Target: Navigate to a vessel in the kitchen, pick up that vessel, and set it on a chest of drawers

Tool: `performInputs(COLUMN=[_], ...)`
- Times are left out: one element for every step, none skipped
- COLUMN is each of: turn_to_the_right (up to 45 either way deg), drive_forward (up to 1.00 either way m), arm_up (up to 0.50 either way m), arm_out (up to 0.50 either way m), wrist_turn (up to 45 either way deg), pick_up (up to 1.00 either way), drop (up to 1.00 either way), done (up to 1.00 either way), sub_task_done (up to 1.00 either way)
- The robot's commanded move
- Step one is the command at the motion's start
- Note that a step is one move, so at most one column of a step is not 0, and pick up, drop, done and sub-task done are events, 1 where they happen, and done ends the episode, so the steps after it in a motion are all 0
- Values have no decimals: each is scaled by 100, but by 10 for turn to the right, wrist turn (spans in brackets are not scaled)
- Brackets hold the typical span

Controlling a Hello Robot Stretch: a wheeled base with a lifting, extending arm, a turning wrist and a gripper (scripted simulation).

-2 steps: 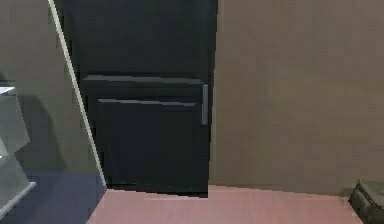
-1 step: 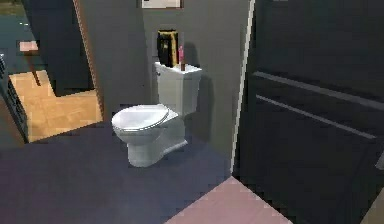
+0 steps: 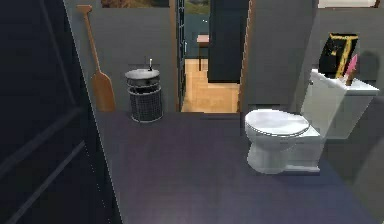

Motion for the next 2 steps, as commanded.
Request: performInputs(turn_to_the_right=[0, -90], drive_forward=[100, 0], arm_up=[0, 0], arm_out=[0, 0], wrist_turn=[0, 0], pick_up=[0, 0], drop=[0, 0], done=[0, 0], sub_task_done=[0, 0])
